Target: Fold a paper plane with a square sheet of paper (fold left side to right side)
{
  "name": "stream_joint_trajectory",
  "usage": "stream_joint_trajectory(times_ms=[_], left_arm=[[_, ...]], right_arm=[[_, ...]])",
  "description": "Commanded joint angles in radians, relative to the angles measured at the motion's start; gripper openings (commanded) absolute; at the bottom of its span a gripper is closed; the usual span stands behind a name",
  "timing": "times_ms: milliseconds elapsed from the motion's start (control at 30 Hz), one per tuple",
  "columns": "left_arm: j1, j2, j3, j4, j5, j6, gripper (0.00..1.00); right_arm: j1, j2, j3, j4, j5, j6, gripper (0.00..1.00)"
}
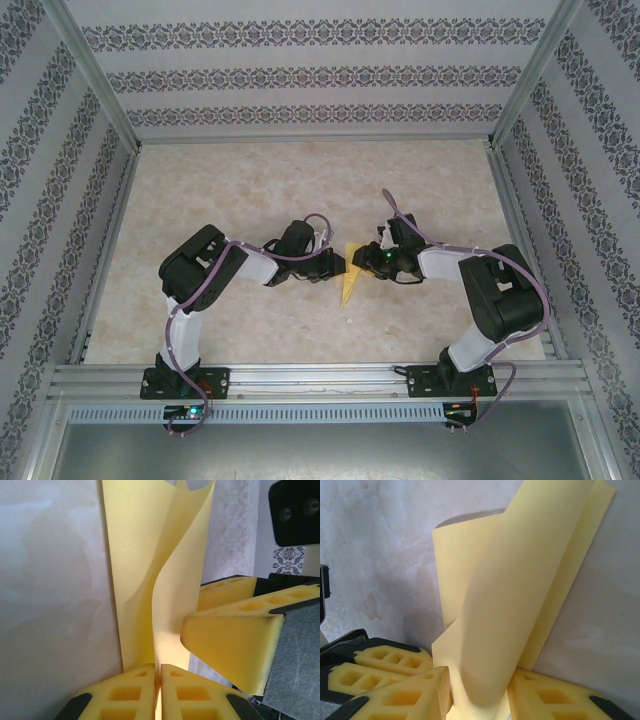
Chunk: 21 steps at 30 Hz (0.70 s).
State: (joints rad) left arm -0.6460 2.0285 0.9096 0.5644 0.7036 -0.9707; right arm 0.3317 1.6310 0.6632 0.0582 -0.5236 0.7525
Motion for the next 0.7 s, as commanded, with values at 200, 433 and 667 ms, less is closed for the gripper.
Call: stream_joint_trajectory(times_ms=[200, 433, 667], left_arm=[[0.015, 0.042, 0.005, -0.086, -0.051, 0.055, 0.08], [0.014, 0.058, -0.003, -0.117, -0.085, 0.071, 0.06], [0.014, 0.068, 0.002, -0.157, -0.128, 0.084, 0.05]], right_arm=[[0.019, 0.020, 0.006, -0.002, 0.012, -0.009, 0.37], [0.007, -0.034, 0.000, 0.014, -0.016, 0.024, 0.37], [-0.007, -0.052, -0.010, 0.006, -0.015, 0.032, 0.36]])
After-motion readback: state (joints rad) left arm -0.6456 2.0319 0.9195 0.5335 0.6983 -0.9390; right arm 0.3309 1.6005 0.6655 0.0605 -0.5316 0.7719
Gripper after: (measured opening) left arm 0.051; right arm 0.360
